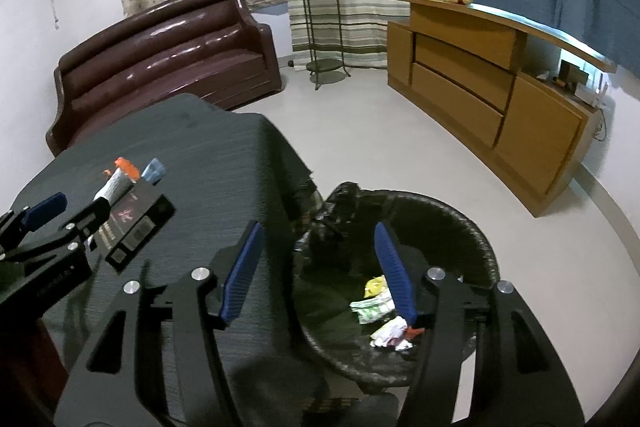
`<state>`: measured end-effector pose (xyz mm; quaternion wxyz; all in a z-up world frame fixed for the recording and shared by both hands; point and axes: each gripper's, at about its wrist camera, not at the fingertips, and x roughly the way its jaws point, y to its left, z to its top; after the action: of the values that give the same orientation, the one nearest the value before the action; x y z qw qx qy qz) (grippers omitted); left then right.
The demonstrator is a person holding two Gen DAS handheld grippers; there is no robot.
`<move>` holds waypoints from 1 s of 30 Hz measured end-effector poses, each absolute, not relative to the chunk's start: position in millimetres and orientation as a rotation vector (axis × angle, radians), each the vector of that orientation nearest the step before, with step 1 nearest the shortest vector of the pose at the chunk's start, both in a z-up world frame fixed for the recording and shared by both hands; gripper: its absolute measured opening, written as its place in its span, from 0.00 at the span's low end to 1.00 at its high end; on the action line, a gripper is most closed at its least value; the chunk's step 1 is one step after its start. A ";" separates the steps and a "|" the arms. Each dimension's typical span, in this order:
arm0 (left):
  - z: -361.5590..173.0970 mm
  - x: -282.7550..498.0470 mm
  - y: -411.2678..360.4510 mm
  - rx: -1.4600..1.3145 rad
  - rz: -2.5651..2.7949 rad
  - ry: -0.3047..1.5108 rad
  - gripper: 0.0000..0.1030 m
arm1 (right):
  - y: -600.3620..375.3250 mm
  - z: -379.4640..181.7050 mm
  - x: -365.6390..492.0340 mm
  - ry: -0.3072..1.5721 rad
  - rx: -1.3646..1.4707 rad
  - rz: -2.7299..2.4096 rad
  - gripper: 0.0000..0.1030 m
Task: Collect trash
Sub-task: 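Move both open tools from the bin back toward the table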
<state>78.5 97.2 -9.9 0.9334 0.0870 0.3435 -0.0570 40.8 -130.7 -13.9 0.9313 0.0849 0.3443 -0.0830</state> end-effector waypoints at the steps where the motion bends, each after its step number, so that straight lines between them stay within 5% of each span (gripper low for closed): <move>1: -10.7 79.9 102.0 0.176 -0.109 0.706 0.68 | -128.1 -13.9 41.9 0.706 0.173 -0.165 0.55; 17: -30.5 115.3 132.4 0.178 -0.229 0.789 0.69 | -92.6 -20.0 63.7 0.737 0.164 -0.098 0.55; 21: -32.3 109.1 134.5 0.143 -0.288 0.797 0.59 | -89.6 -21.9 66.7 0.745 0.161 -0.091 0.55; 30: -26.2 100.0 139.3 0.099 -0.324 0.792 0.56 | -79.1 -22.9 66.1 0.752 0.156 -0.073 0.55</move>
<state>100.0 139.3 -26.2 0.9087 0.0481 0.3839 -0.1571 66.1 -79.1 -22.9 0.9264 0.0762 0.3670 -0.0357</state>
